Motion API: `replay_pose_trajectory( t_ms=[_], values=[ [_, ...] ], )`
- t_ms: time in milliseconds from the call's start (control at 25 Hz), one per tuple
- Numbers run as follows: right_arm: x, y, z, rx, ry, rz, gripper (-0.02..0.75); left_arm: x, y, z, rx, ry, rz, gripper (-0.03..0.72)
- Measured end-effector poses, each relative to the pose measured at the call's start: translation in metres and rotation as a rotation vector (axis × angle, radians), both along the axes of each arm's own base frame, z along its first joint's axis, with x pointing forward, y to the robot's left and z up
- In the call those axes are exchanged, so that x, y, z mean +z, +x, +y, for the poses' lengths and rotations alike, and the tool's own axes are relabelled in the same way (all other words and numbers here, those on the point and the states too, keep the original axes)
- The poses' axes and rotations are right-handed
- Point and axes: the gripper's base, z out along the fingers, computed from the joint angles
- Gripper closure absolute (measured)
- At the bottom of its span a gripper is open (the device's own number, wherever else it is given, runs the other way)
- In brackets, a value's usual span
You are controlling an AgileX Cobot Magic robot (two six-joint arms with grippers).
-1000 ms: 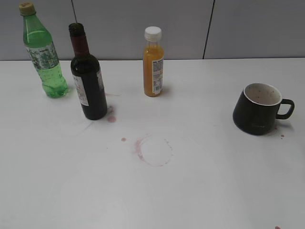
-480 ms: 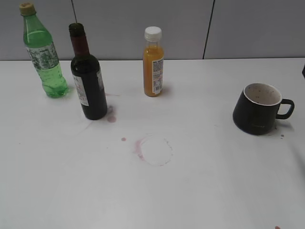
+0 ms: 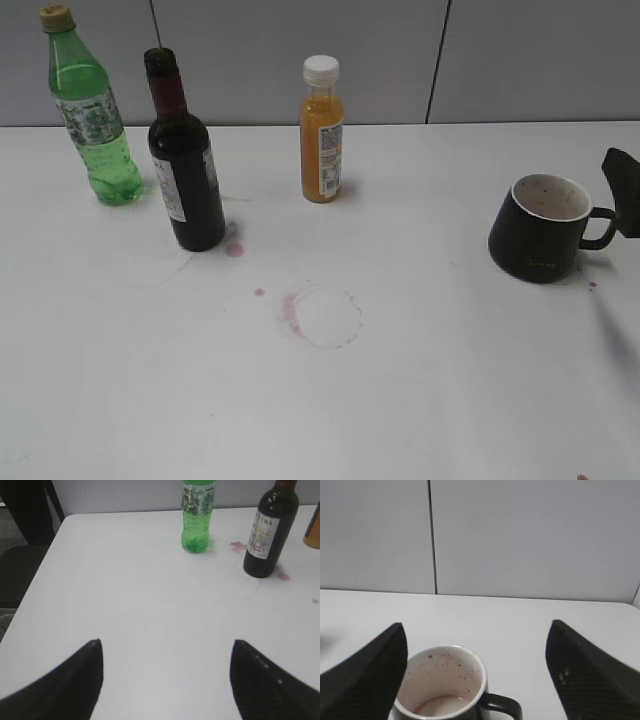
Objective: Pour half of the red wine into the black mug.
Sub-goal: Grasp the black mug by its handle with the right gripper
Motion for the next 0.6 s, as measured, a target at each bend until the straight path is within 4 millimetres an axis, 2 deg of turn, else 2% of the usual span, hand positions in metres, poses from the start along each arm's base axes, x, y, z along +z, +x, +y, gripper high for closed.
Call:
replay_pose_trajectory(
  t_ms=[280,440,600],
  values=[
    [-0.015,0.003,-0.010,0.061,-0.023,0.022,0.077,0.000,0.000,0.000,0.000,0.000,0.000,0.098],
    [-0.036,0.003,-0.029,0.042,-0.006,0.118,0.077,0.000,0.000,0.000,0.000,0.000,0.000,0.098],
    [-0.058,0.005,-0.034,0.039,0.016,0.212,0.077,0.000,0.000,0.000,0.000,0.000,0.000,0.098]
  ],
)
